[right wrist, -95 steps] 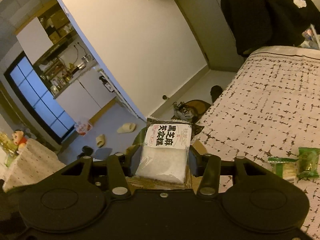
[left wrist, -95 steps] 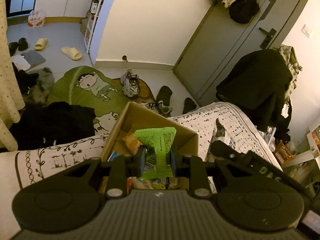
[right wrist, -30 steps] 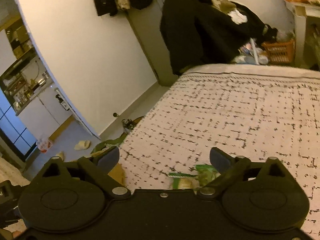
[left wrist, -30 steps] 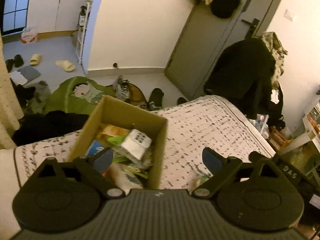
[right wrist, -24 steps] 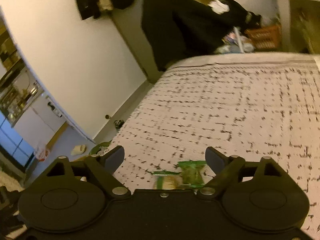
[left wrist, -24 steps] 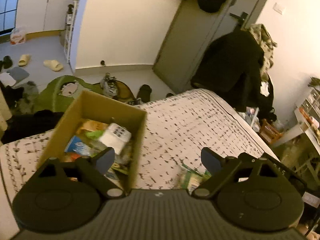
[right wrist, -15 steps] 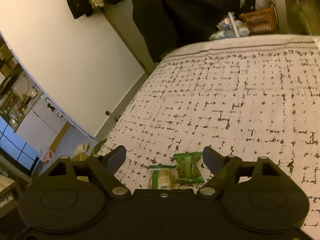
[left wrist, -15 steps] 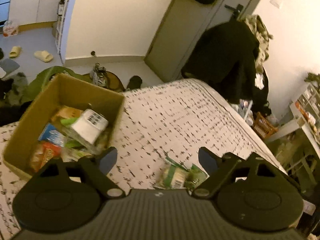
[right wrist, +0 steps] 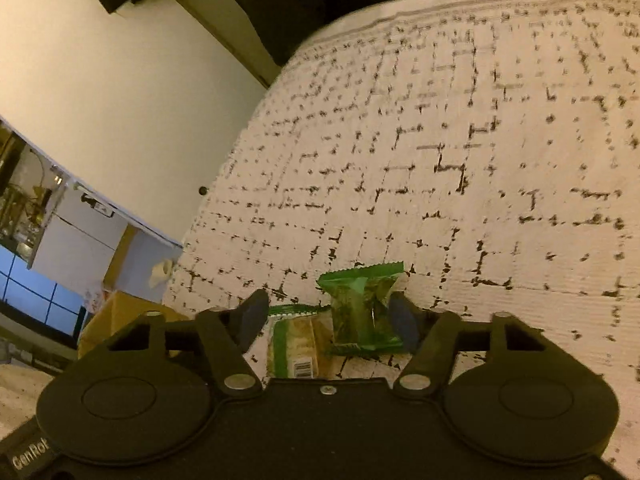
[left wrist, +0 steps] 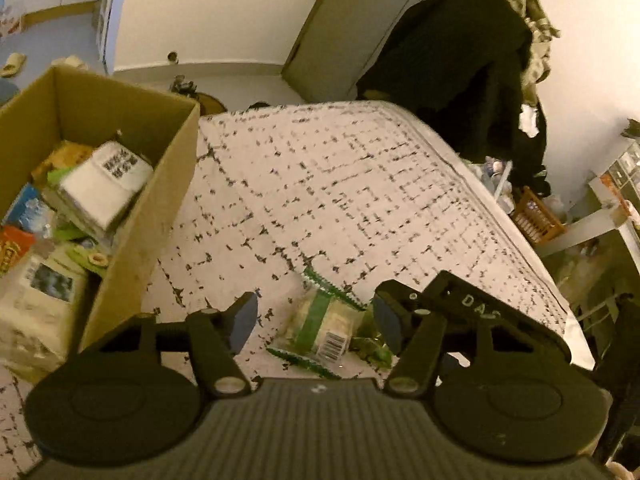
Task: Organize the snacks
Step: 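Grasp the clear green-striped cake packet with the left gripper while the right grasps the small green packet, then carry both packets over the cardboard box with both grippers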
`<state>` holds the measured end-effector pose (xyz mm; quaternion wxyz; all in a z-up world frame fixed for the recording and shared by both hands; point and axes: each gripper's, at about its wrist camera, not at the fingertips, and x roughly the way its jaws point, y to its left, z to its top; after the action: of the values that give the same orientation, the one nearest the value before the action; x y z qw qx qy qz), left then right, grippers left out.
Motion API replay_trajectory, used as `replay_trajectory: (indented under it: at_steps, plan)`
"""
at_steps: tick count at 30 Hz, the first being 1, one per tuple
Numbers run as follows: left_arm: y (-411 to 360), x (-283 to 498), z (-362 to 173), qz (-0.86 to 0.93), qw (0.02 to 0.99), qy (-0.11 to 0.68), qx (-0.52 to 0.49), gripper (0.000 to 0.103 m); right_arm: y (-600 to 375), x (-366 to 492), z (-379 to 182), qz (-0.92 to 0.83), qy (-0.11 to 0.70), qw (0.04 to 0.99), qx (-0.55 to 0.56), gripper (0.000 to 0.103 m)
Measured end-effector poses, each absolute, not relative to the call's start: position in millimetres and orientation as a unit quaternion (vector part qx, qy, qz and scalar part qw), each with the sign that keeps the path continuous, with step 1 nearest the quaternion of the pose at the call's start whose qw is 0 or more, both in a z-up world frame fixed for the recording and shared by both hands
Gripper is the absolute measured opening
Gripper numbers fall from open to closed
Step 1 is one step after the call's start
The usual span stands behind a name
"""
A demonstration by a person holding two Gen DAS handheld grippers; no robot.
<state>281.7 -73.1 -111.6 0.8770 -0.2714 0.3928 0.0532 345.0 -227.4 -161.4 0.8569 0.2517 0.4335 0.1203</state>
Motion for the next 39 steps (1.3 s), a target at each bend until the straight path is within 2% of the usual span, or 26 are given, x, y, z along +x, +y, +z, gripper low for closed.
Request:
replay_trajectory:
  at_steps: [2,4,12,16,18,20,27,30,31,32,33,34,39]
  plan:
    - [-73.4,286.7,-118.6,0.055,0.874,0.399,-0.27,0.062,-222.5,351.3,-169.3,0.115,0.446,0.855,0.239,0.032]
    - [-73.6,290.3,-125.4,0.055,0.871,0.404,-0.273,0.062,-221.1,353.9,-175.4,0.113,0.453,0.852,0.237,0.025]
    - [-88.2,305.0,-148.7,0.041,0.864,0.427,-0.265,0.062,-245.7,345.4,-167.3,0.061,0.434,0.866,0.242,0.025]
    - [-98.1,310.9,-156.9,0.033,0.866,0.43,-0.253,0.067,-260.5,340.1,-164.3,0.038,0.419,0.871,0.255,0.025]
    - [-102.1,313.0,-159.0,0.028,0.871,0.426,-0.243,0.074,-265.1,337.2,-162.1,0.035,0.414,0.872,0.259,0.025]
    - [-106.5,315.1,-160.5,0.029,0.874,0.426,-0.233,0.077,-266.9,335.7,-160.1,0.033,0.411,0.874,0.258,0.025]
    - [-114.6,315.9,-166.3,0.032,0.886,0.425,-0.181,0.078,-261.4,333.6,-155.5,0.035,0.407,0.878,0.249,0.025]
    - [-108.7,316.8,-173.6,0.034,0.885,0.424,-0.189,0.077,-258.6,333.9,-154.1,0.04,0.405,0.88,0.247,0.025]
    - [-109.7,316.8,-174.4,0.037,0.889,0.419,-0.181,0.074,-257.7,331.8,-153.3,0.043,0.405,0.88,0.245,0.025]
    - [-111.6,317.7,-174.6,0.044,0.89,0.42,-0.171,0.067,-255.6,332.4,-153.3,0.046,0.405,0.88,0.243,0.025]
    - [-113.1,317.8,-174.2,0.051,0.892,0.419,-0.164,0.053,-253.3,333.6,-153.1,0.049,0.405,0.88,0.243,0.025]
    - [-113.9,318.2,-173.3,0.057,0.892,0.419,-0.16,0.047,-252.8,333.9,-152.2,0.052,0.405,0.88,0.243,0.025]
    - [-101.0,319.5,-159.5,0.071,0.881,0.433,-0.179,0.046,-251.8,333.4,-149.3,0.057,0.395,0.878,0.264,0.025]
